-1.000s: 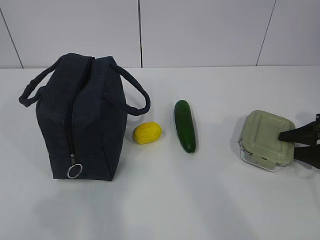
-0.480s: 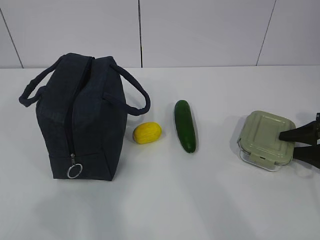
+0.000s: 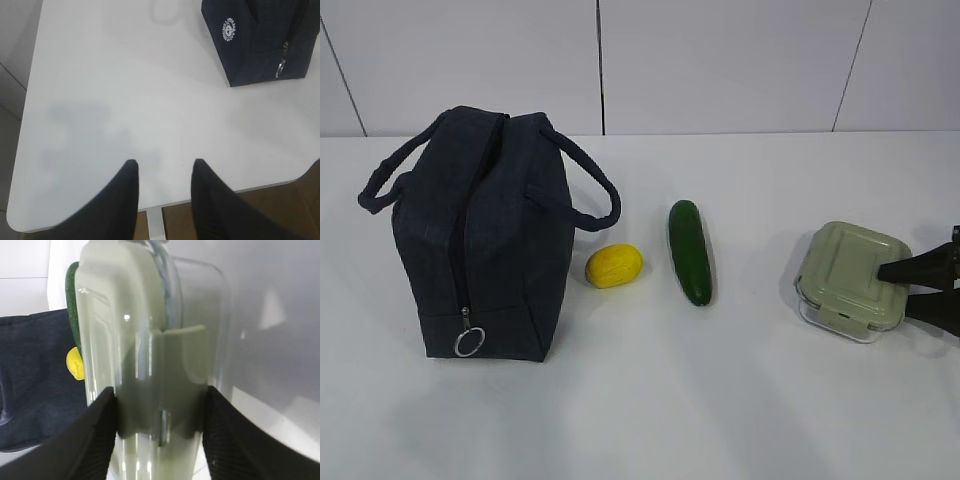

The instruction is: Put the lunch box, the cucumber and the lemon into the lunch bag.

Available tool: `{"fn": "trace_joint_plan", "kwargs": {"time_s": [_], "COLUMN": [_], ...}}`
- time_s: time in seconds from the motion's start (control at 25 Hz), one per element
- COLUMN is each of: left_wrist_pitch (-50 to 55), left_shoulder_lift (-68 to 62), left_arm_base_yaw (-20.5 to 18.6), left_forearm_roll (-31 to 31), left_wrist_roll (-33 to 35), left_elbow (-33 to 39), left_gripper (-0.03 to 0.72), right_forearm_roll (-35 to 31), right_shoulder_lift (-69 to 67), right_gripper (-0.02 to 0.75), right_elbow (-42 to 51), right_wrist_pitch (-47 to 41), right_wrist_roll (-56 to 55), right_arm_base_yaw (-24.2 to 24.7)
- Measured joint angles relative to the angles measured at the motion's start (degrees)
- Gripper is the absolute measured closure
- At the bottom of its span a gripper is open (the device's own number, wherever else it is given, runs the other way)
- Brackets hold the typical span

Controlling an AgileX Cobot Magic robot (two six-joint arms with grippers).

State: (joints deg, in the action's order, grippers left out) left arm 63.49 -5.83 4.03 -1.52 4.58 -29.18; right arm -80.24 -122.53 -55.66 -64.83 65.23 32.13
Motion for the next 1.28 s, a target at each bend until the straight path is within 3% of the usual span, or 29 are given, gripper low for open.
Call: {"fn": "trace_joint_plan", "kwargs": {"time_s": [1.12,1.28], "left_wrist_pitch": [0.0,0.0], "left_shoulder_lift": [0.0,0.0], "left_arm_base_yaw": [0.0,0.0], "left_forearm_roll": [0.0,0.0], "left_wrist_roll": [0.0,0.0], "left_elbow": [0.0,0.0], "left_gripper": [0.449,0.449], "right_forearm_roll": [1.0,1.7], "right_shoulder_lift": [3.6,5.0], "right_gripper": [0.364,0.364], "right_elbow": [0.0,0.0], "right_wrist_pitch": [0.7,1.3], "right_wrist_roll": [-4.1,-5.1], "right_arm_base_yaw": [-0.1,-2.8]}}
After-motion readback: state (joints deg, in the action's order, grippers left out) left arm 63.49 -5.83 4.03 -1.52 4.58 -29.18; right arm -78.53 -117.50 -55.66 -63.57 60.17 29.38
